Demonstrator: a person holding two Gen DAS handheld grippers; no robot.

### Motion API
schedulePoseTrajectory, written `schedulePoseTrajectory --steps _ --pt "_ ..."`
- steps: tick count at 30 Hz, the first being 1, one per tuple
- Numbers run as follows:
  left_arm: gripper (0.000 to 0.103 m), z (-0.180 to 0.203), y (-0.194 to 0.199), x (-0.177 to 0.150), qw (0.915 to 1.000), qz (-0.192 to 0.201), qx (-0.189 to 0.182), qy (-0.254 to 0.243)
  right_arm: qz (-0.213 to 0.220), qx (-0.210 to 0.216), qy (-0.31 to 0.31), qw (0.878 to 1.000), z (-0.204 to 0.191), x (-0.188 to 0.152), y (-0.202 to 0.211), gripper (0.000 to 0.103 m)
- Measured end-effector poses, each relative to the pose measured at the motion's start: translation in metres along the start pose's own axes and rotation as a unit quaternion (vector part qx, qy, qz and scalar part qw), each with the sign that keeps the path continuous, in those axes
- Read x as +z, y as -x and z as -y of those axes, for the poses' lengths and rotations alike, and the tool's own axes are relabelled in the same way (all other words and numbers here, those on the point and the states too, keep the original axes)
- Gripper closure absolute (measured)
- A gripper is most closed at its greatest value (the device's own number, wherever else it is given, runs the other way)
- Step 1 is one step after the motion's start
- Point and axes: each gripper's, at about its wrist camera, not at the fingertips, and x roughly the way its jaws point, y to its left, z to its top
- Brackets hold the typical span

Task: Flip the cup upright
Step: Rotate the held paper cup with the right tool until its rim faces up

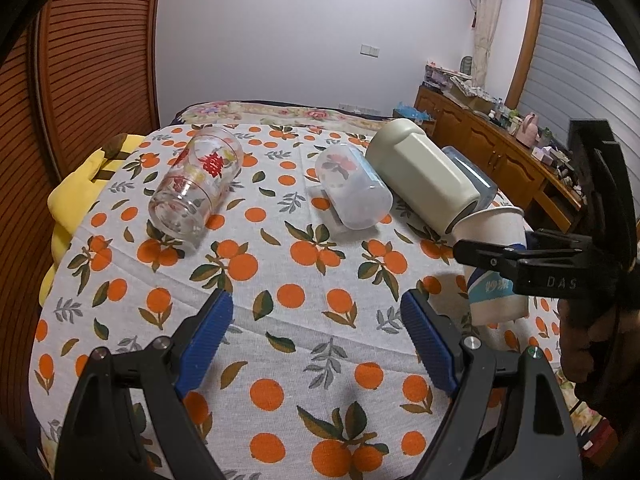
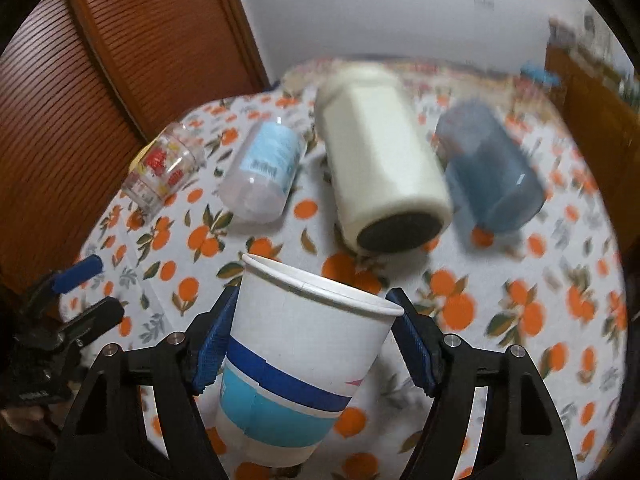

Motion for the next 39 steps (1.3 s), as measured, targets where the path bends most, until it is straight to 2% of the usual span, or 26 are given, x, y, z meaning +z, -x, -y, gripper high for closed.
schedulePoseTrajectory --steps 7,14,18,20,24,27,29,34,39 --pt "0.017 -0.001 0.000 0.000 1.0000 0.000 0.001 0.001 0.025 -0.019 0.036 0.999 -0.008 -0.001 0.001 0.027" --pt "0.017 -0.005 0.001 0.001 1.0000 0.002 0.004 0.005 0.065 -0.010 0.045 0.997 -0.010 -0.003 0.008 0.027" --pt "0.017 -0.005 0.002 0.001 1.0000 0.002 0.004 0.005 0.064 -0.006 0.053 0.997 -0.012 -0.002 0.008 0.027" --pt "0.017 -0.005 0.002 0.001 1.0000 0.003 0.003 0.004 0.051 -0.004 0.051 0.997 -0.011 -0.002 0.003 0.027" --pt "0.017 -0.005 0.003 0.002 1.0000 0.005 0.005 0.003 -0.025 0.014 0.027 0.999 -0.006 -0.001 -0.017 0.027" --pt "0.017 -0.006 0.004 0.003 1.0000 0.006 0.004 0.004 -0.046 0.024 0.004 0.999 0.001 0.000 -0.022 0.027" --pt "0.017 -0.006 0.004 0.003 1.0000 0.006 0.003 0.004 -0.040 0.035 -0.011 0.999 0.007 0.003 -0.020 0.036" --pt "0.017 -0.005 0.005 0.003 1.0000 0.008 0.003 0.003 -0.021 0.059 -0.033 0.998 0.015 0.003 -0.013 0.038" --pt "0.017 -0.005 0.003 0.002 1.0000 0.006 0.004 0.002 0.025 0.057 0.014 0.998 0.001 -0.015 0.003 0.038"
